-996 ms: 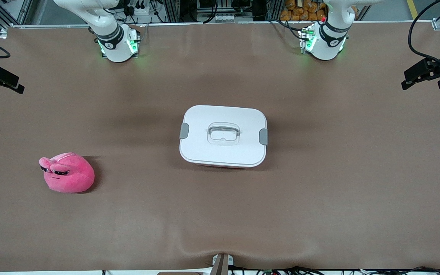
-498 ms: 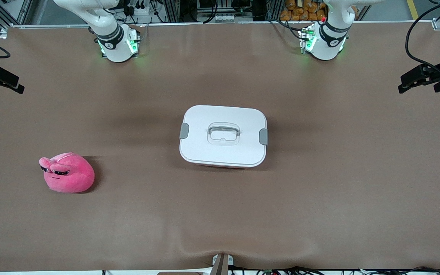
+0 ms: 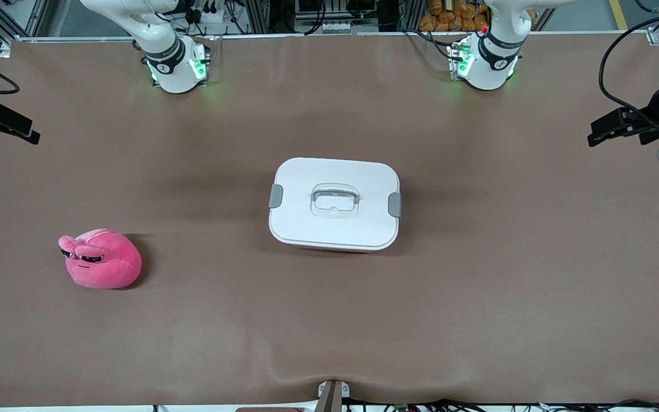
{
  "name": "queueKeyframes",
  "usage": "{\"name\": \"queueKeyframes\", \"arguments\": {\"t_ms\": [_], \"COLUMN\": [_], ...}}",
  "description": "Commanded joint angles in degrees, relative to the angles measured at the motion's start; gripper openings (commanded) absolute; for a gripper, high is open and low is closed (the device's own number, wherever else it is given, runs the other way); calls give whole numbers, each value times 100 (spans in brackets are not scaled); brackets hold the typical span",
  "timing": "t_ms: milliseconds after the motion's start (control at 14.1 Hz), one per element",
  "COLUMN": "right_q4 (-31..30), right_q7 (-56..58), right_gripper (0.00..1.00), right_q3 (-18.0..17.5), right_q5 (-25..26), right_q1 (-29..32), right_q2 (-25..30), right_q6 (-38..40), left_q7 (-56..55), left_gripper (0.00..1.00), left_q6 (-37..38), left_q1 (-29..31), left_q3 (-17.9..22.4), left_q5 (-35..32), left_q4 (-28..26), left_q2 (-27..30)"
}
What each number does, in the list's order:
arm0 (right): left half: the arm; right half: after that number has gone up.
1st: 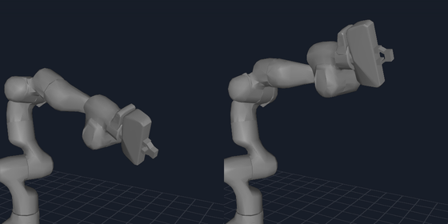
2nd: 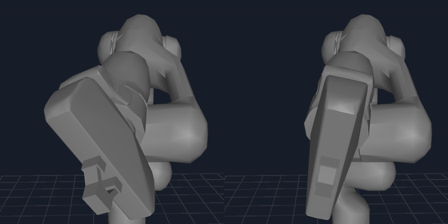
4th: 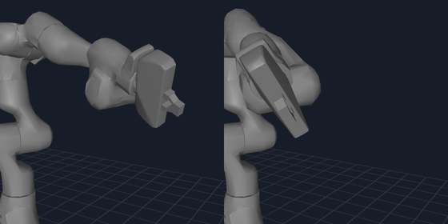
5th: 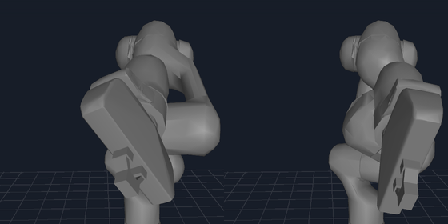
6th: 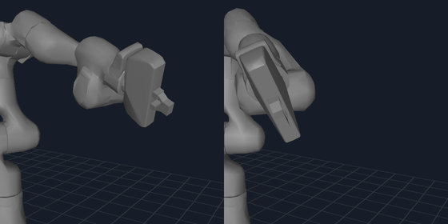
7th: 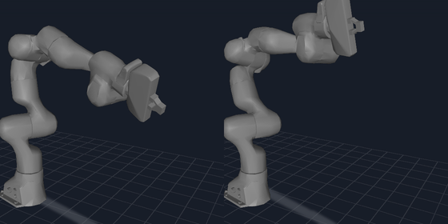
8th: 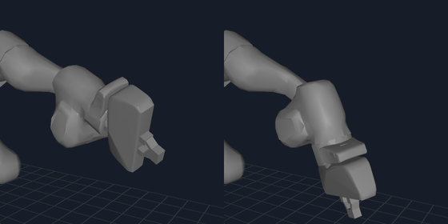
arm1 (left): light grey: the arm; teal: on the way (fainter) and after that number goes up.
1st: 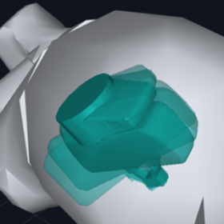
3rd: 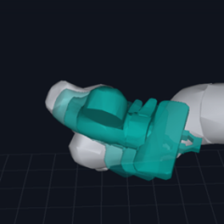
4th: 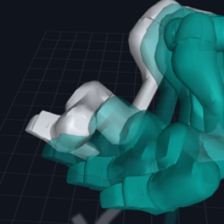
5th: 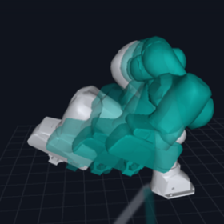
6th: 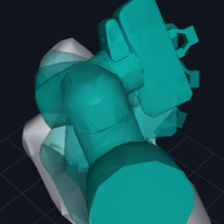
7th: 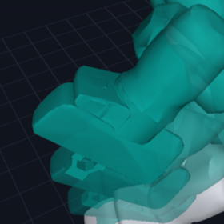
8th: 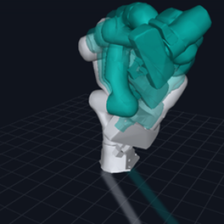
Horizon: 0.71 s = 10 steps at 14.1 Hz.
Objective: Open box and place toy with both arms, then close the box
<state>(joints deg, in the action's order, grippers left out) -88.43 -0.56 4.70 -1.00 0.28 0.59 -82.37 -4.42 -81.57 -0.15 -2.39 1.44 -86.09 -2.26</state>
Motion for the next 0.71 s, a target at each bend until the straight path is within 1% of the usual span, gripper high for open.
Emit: {"name": "queueKeyframes", "arguments": {"t_ms": [0, 213, 498, 640], "right_q4": [247, 344, 353, 353], "right_q7": [38, 38, 30, 30], "right_gripper": [100, 100, 100, 100], "right_q3": [22, 22, 22, 14], "right_q5": [73, 82, 152, 135], "right_q1": [-55, -63, -81, -72], "right_q2": [-234, -507, -534, -683], "right_q6": [2, -173, -367, -542], "left_q7": [-268, -690, -1050, -1428], "left_gripper": [100, 100, 100, 100], "left_q6": [62, 27, -201, -316], "left_q1": [-29, -64, -222, -327], "left_q3": [1, 1, 1, 1], "left_q5": [146, 208, 261, 357], "left_q4": [101, 118, 198, 198], "left_q2": [-160, -345, -600, -679]}}
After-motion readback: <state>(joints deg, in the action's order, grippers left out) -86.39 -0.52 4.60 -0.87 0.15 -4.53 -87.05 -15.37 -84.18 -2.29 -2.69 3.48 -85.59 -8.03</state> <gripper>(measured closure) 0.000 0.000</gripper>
